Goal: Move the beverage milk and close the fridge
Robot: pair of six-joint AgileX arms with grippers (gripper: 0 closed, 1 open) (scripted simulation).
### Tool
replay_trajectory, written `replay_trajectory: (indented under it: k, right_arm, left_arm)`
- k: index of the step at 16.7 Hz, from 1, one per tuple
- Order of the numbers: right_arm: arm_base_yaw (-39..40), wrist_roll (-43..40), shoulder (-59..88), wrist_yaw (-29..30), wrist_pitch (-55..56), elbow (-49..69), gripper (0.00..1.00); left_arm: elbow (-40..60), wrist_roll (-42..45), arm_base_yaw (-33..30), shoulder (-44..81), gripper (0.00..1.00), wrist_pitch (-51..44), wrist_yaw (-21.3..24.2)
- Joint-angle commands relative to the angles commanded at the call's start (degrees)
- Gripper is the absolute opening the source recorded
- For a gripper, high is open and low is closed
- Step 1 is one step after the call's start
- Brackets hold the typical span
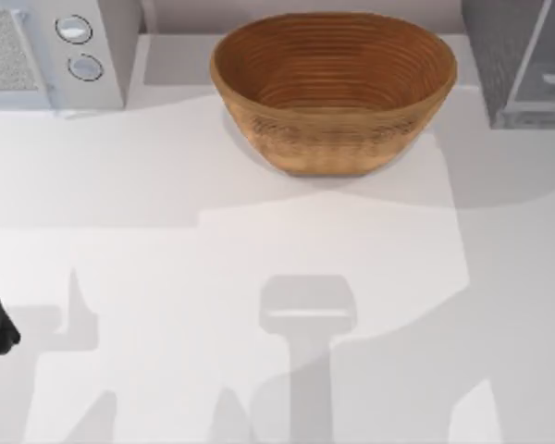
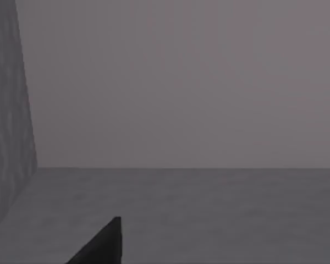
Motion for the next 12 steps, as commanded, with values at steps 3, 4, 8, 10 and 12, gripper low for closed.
replay_trajectory:
  k: [3,4,8,10,12]
  right_arm:
    - [0.57,0.42,-3.51,0.00,-1.99,-2.04,1.00]
    - [0.83,0.63,-5.88,0.09,-3.29,-3.36,1.00]
    - [1.83,1.36,-20.84,1.17,-10.99,-11.23,1.00]
    - [2.34,1.60,-30.95,2.10,-16.04,-16.53,1.00]
    - [2.84,1.72,-42.43,3.23,-21.61,-22.50,1.00]
  left_arm:
    - [0.00,0.00,0.00,0.00,1.00,0.00,0.00]
    - [0.00,0.00,0.00,0.00,1.00,0.00,0.00]
    - [0.00,0.00,0.00,0.00,1.00,0.00,0.00]
    - [0.00,0.00,0.00,0.00,1.00,0.00,0.00]
    - [0.00,0.00,0.00,0.00,1.00,0.00,0.00]
